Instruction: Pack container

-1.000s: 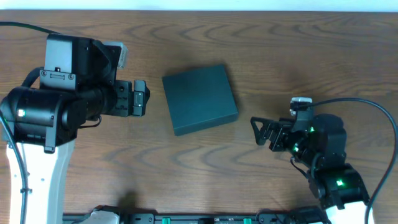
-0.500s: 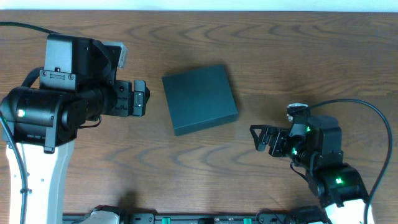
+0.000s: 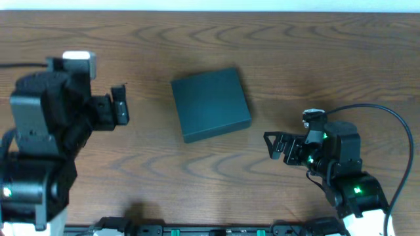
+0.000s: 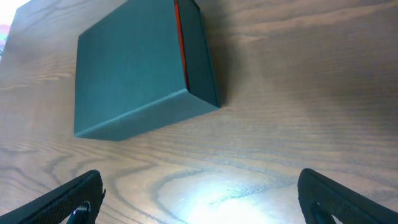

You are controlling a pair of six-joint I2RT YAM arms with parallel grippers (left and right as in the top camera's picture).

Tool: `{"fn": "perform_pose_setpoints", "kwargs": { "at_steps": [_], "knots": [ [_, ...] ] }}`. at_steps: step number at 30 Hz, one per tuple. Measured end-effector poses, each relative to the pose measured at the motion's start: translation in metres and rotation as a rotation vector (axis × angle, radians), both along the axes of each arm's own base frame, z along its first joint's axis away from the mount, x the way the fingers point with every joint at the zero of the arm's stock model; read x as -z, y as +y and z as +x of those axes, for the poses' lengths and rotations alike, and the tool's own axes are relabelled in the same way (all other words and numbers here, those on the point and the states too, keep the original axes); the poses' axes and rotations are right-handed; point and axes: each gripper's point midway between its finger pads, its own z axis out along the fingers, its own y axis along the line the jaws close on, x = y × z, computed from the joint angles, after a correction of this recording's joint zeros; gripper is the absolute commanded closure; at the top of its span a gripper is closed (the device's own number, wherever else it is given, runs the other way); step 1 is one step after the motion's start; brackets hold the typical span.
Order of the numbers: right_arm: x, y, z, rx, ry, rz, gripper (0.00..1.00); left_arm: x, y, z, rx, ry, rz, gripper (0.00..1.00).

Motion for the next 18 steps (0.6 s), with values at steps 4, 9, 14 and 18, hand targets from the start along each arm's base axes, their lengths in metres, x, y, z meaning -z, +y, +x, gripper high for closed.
{"fn": "perform_pose_setpoints", "kwargs": {
  "at_steps": [4, 9, 14, 18],
  "knots": [
    [0.0, 0.0, 0.0, 0.0, 0.0, 0.0, 0.01, 0.035, 0.014, -0.023, -0.052, -0.043, 0.001, 0.05],
    [0.0, 0.0, 0.0, 0.0, -0.001, 0.0, 0.01, 0.065, 0.026, -0.056, -0.102, -0.146, 0.002, 0.05],
    [0.0, 0.0, 0.0, 0.0, -0.001, 0.0, 0.01, 0.1, 0.028, -0.074, -0.117, -0.232, 0.002, 0.05],
    [0.0, 0.0, 0.0, 0.0, 0.0, 0.0, 0.01, 0.135, 0.028, -0.076, -0.118, -0.278, 0.0, 0.05]
  ]
}}
